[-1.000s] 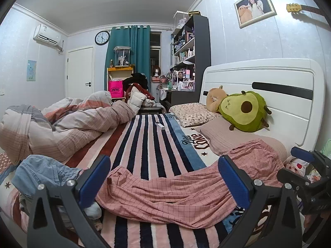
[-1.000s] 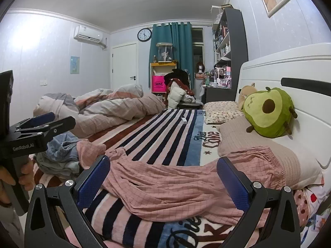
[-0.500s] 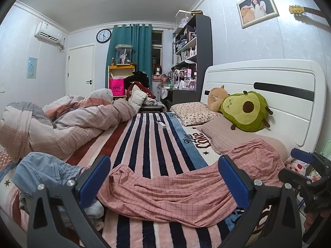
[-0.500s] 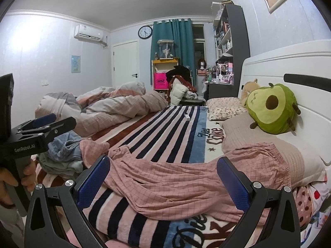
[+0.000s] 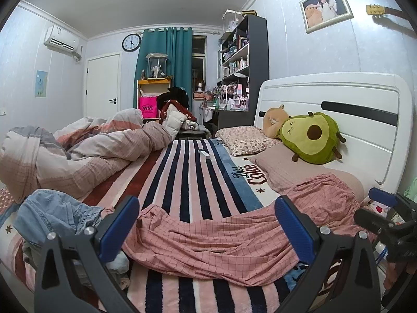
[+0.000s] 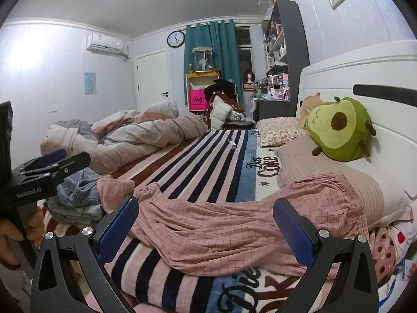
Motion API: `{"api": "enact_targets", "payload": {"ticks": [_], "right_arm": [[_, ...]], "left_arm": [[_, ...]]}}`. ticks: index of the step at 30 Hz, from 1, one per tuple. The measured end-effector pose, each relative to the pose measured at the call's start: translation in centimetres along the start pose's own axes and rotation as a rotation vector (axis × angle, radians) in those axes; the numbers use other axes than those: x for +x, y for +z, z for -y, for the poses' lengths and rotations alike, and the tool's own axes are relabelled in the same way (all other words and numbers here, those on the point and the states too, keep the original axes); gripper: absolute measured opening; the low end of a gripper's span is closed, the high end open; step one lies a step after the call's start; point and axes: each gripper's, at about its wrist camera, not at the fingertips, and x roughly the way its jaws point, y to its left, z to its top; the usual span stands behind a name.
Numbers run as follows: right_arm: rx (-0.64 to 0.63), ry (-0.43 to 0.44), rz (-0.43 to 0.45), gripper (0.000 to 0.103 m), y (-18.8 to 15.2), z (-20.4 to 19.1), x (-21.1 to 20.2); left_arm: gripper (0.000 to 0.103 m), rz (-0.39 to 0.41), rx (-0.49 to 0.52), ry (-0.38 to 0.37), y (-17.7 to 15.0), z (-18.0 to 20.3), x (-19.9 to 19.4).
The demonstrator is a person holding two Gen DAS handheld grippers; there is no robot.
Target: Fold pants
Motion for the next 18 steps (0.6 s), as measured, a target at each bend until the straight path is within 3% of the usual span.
{"api": "enact_targets", "payload": {"ticks": [12,15,18], "right_arm": [[0.083,-0.031,-0.03,0.103,-1.9,5.6,0.6],[0.117,-0.076,-0.08,0.09,-3.3,8.5,1.2],[0.174,-0.126,-0.149,0.088,-5.4,12.2,2.4]], "left_arm": [[0.102,-0.088,-0.048,-0.023,-1.3,0.0,3.6],[0.102,-0.125,-0.074,-0.018,-2.7,-0.7,5.5],[0.102,-0.178,-0.09,0.004,-4.3,-1.3,7.6]]}}
